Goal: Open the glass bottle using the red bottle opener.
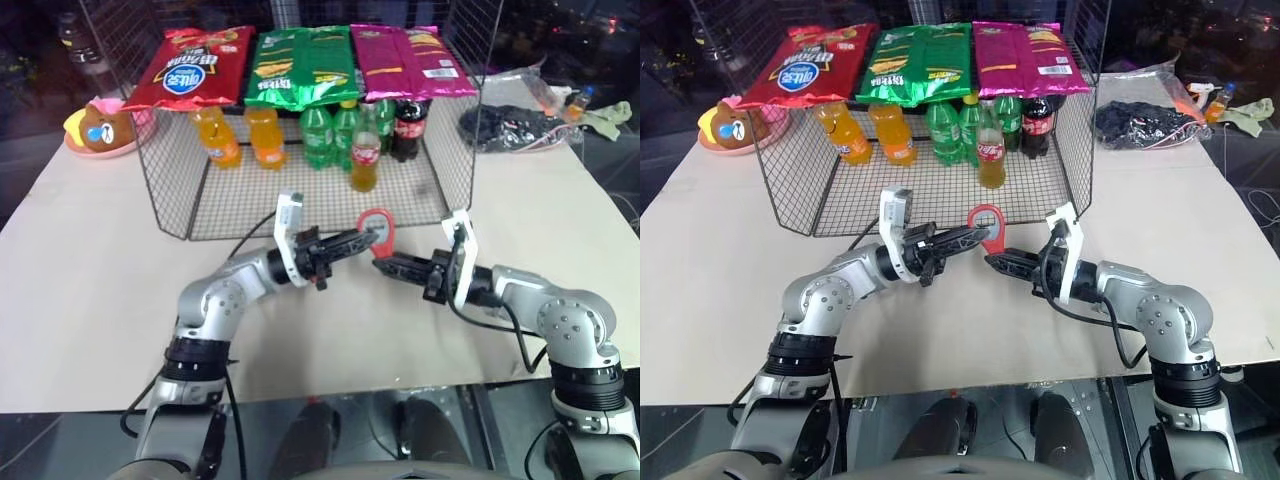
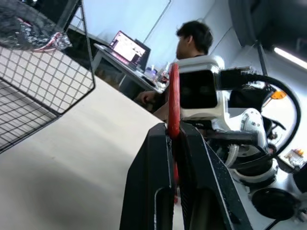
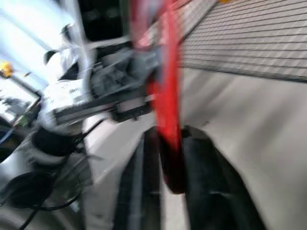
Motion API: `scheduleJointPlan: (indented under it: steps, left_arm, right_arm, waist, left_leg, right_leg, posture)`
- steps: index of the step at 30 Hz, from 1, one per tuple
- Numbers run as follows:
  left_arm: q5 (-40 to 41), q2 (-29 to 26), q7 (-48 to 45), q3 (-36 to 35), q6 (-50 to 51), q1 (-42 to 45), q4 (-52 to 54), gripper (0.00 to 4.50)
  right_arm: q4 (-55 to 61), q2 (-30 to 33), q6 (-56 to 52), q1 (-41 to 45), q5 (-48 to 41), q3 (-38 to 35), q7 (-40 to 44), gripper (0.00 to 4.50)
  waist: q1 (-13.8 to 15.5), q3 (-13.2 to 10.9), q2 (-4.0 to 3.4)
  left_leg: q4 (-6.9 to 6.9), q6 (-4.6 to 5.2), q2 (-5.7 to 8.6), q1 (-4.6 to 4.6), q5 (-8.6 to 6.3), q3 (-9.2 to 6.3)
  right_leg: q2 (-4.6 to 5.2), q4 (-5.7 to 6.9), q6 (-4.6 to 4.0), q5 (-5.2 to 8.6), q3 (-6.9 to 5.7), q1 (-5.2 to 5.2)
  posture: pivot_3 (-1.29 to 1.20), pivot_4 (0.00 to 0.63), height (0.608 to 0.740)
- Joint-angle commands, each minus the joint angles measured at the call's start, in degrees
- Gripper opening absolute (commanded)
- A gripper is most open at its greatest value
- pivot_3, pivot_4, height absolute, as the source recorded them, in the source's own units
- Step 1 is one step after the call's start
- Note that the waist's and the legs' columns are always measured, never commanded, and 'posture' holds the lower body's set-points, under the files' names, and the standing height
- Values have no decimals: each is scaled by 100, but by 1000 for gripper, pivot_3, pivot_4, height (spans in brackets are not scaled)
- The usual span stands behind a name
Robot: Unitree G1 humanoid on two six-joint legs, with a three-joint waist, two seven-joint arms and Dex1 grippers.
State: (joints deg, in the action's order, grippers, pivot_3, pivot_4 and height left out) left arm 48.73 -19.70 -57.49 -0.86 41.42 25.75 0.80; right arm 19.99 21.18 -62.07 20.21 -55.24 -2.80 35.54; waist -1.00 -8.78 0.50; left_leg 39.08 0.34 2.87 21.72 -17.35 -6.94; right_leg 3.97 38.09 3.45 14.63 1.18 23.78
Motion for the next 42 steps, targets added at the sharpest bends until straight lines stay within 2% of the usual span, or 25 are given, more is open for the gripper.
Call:
scheduleJointPlan:
  steps: [1,5,10,31,42]
  left_arm:
    - [-122,21,179,-135,-111,99,-19,0]
    - [-125,56,167,-112,-123,118,-51,0]
    - [-111,107,162,-121,-92,89,-24,0]
    - [-16,394,360,-294,-40,-32,37,0]
    - [310,619,548,-526,55,-70,96,0]
  right_arm:
    - [284,53,-44,8,-155,177,93,45]
    - [261,48,29,6,-103,239,85,45]
    - [240,34,37,8,-89,261,32,2244]
    - [256,-30,-51,-4,-118,540,48,2244]
    - [61,-432,92,-151,-86,470,-126,2244]
  waist:
    - [-2,0,0]
    - [2,0,0]
    - [3,0,0]
    - [7,0,0]
    - [8,0,0]
  left_leg:
    - [0,0,0,0,0,0]
    - [1,0,1,0,0,0]
    - [1,0,1,0,0,0]
    - [1,0,1,1,0,0]
    - [1,0,1,1,0,-1]
  right_leg:
    - [0,0,0,0,0,0]
    - [0,0,0,0,0,0]
    - [1,0,0,0,0,0]
    - [1,-1,0,0,0,0]
    - [2,-1,0,0,0,0]
  posture:
    - [0,150,740]
    - [0,150,740]
    - [0,150,740]
    - [0,150,740]
    - [0,150,740]
